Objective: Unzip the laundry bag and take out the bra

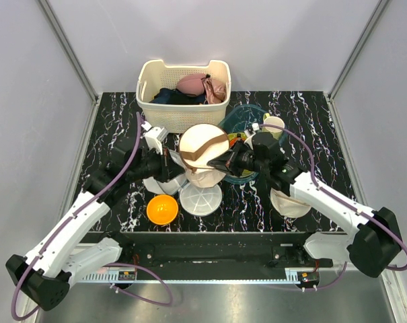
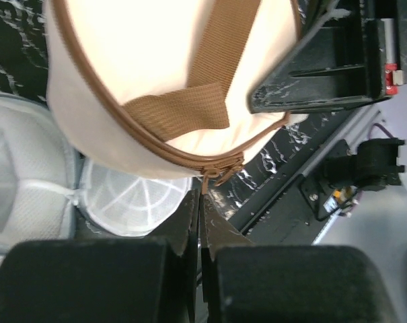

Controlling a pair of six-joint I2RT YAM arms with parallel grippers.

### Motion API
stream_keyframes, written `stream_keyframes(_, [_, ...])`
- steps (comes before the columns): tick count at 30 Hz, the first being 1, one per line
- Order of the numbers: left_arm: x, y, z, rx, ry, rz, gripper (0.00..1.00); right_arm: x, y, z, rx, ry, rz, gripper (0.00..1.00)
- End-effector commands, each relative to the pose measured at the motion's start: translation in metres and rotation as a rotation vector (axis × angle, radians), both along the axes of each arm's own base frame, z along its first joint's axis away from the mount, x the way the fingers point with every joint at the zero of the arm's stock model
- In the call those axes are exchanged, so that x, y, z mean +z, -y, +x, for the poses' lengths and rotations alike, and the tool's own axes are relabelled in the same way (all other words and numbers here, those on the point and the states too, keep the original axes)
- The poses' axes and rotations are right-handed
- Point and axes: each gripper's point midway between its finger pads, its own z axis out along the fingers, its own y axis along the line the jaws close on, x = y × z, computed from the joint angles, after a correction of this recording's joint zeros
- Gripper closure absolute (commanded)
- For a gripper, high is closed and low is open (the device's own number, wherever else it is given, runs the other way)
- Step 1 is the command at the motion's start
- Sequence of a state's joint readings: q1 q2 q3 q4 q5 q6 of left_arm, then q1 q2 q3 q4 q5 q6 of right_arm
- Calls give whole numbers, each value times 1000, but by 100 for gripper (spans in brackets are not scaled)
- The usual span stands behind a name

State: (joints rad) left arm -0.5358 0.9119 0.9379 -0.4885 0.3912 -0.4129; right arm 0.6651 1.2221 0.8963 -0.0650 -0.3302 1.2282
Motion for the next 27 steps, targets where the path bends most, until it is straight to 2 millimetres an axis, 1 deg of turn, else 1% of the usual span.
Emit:
stream_keyframes(1, [26,-31,12,121,150,90,100,6,15,0,22,95,-54,100])
stream_keyframes(2, [23,-38,11,139,143,117,100,9,16,-10,107,117,-50,100])
stream_keyframes(3, [29,-44,14,159,169,134,100,14,21,-9,143,134,-39,100])
stream_keyframes(4, [33,-50,16,179,179,137,100,12,24,-16,197,121,-43,100])
stream_keyframes(5, [33,-53,17,190,182,141,100,12,22,-31,318,154,-40,100])
stream_keyframes(6, [35,-55,18,194,185,138,100,20,23,-34,357,182,-43,100])
stream_keyframes(7, [39,-59,21,211,191,135,100,13,27,-44,385,144,-75,100])
stream_keyframes(9, [40,-60,22,215,193,131,100,17,32,-50,409,194,-92,100])
stream_keyframes(10, [41,-60,23,215,193,128,100,16,36,-51,403,185,-105,100])
stream_keyframes(11, [40,-60,22,215,192,127,100,20,37,-53,403,200,-106,100])
stream_keyframes(15, [36,-59,18,204,182,122,100,24,39,-55,399,205,-102,100])
stream_keyframes(16, [35,-59,17,200,182,121,100,25,39,-52,387,202,-102,100])
stream_keyframes(19, [36,-44,2,78,177,79,100,28,38,-41,337,184,-98,100])
stream_keyframes(20, [34,-31,-10,-19,164,35,93,31,37,-37,313,176,-88,100])
stream_keyframes(22, [33,-19,-23,-98,145,-15,72,42,33,-27,284,197,-56,100])
stream_keyframes(23, [36,-11,-30,-153,152,-56,57,45,31,-21,264,179,-35,100])
stream_keyframes(24, [25,-7,-34,-168,118,-66,49,49,29,-18,255,182,-20,100])
stream_keyframes(25, [23,-2,-41,-195,114,-76,46,52,25,-11,247,196,-6,100])
stream_keyframes(26, [24,1,-43,-204,121,-88,41,57,23,-9,241,192,10,100])
stream_keyframes(27, [15,4,-48,-218,90,-99,38,58,22,-6,236,191,17,100])
